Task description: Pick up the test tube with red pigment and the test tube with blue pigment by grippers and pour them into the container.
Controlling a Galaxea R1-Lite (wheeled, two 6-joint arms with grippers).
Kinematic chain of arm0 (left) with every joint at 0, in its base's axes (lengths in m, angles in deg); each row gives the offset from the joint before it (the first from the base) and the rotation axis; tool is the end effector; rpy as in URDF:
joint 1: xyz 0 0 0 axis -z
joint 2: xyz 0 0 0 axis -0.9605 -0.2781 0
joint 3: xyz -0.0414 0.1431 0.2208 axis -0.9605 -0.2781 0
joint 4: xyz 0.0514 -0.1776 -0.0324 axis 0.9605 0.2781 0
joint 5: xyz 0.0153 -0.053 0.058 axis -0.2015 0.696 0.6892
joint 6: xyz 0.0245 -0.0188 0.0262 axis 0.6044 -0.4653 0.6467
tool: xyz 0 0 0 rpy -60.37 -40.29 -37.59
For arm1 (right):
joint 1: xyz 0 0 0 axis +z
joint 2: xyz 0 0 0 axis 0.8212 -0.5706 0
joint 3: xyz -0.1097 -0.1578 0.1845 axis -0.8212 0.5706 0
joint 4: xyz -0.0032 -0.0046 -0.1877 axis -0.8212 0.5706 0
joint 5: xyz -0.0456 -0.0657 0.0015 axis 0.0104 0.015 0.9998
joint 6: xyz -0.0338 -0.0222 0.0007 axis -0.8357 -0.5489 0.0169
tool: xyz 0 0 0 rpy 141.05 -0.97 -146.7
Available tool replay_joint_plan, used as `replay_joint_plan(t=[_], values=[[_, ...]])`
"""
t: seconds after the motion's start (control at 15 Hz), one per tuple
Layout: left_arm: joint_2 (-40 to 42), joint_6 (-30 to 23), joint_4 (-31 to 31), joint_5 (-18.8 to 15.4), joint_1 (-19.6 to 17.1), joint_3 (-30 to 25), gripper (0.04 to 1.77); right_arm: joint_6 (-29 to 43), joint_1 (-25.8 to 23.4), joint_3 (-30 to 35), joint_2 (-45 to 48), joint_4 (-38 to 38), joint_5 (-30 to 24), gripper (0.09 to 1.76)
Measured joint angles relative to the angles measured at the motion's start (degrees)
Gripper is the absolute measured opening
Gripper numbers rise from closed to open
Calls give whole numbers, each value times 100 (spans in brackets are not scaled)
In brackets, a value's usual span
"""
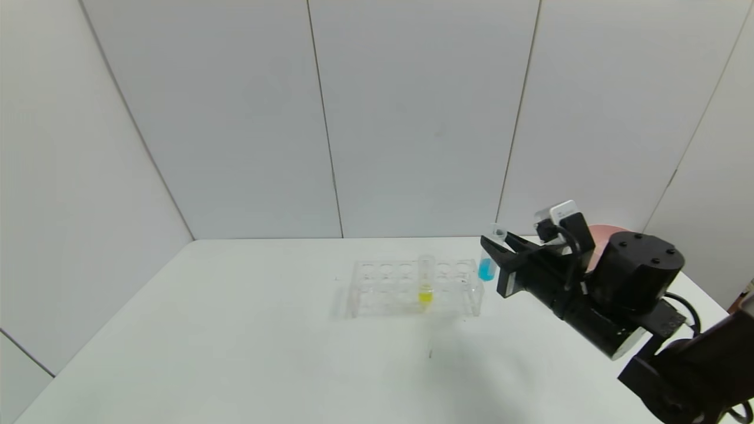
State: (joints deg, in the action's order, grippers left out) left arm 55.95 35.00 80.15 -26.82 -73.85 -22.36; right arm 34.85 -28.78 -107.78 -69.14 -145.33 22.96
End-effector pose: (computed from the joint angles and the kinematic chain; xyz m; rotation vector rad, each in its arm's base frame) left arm 0.0261 0.0000 0.0753 0.0001 0.0021 0.0000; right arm 0.3022 0.1494 0.1013 -0.0648 -0.0673 0.4405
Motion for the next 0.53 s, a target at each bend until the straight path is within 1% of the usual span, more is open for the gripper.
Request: replay_joint_plan(t=[0.2,0.27,0.53], values=[[0,0,0,0,0,0,176,68,-957,434,552,350,-1410,48],[0,0,0,0,0,0,176,90,-1364,535,720,471,-1937,48],[0,0,2,0,0,0,176,123,-3382,720,1257,980,-4423,48]])
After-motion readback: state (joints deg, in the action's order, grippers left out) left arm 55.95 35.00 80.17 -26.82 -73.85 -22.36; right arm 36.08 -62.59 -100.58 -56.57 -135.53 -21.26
